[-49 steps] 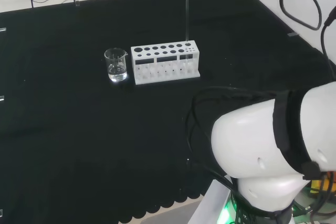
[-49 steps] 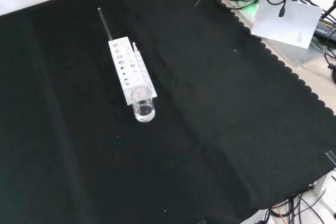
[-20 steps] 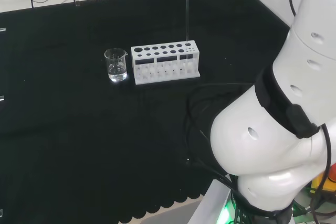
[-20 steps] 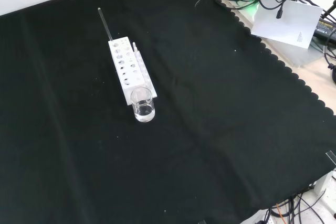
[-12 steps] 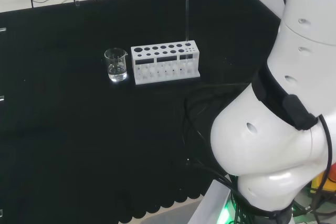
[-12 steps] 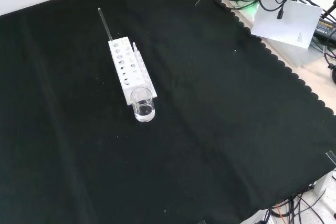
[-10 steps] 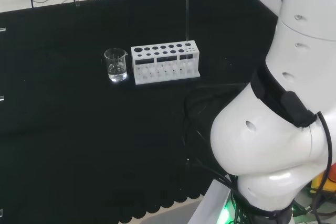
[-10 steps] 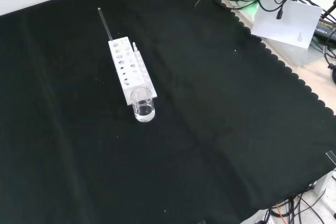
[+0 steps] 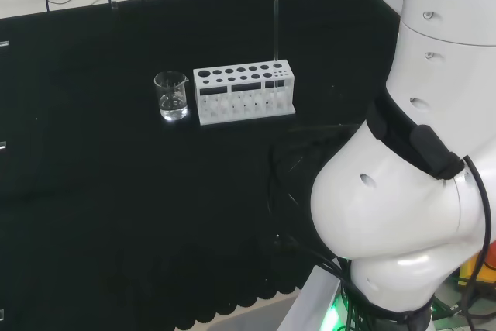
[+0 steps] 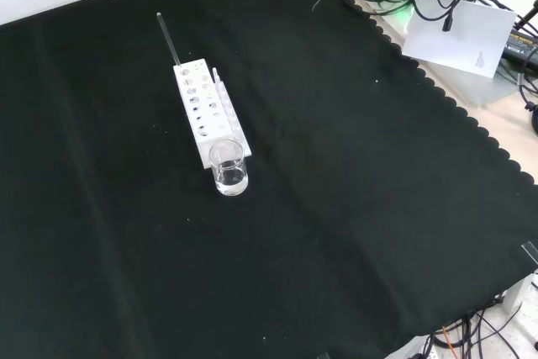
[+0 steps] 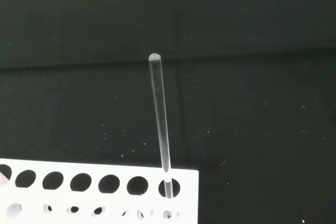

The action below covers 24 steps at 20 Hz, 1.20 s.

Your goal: Take the glass rod from the white test tube rack.

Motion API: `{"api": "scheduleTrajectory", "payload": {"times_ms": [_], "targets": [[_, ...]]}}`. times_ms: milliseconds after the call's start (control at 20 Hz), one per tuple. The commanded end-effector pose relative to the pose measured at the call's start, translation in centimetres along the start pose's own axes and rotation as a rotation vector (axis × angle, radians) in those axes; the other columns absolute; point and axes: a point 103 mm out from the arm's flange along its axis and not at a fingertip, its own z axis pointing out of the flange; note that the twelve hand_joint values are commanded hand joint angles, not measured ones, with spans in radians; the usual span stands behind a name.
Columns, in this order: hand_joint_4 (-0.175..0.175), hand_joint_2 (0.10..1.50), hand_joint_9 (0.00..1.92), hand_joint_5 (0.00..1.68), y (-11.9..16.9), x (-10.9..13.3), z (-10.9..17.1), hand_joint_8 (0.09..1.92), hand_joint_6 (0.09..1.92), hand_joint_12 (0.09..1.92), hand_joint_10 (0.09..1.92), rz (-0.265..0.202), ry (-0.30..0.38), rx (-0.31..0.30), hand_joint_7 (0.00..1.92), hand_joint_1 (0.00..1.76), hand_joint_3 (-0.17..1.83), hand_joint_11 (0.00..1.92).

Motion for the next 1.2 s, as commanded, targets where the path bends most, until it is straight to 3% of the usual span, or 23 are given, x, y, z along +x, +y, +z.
{"api": "scheduleTrajectory", "payload": {"times_ms": [50,500,1000,1200], "targets": [[-0.08,0.8,0.1,0.0,0.2,0.9,1.2,0.52,0.09,1.34,0.93,-0.017,-0.011,0.014,0.0,0.66,0.59,0.0],[-0.087,0.8,0.16,0.0,0.7,1.0,3.9,0.7,0.09,1.36,0.94,-0.037,0.004,0.039,0.0,0.65,0.6,0.0],[-0.096,0.8,0.17,0.0,0.5,1.0,7.2,0.8,0.09,1.37,0.95,-0.026,-0.019,0.093,0.0,0.63,0.61,0.0],[-0.101,0.8,0.19,0.01,0.7,0.7,8.0,0.85,0.09,1.37,0.95,-0.031,0.012,0.101,0.0,0.63,0.62,0.0]]}}
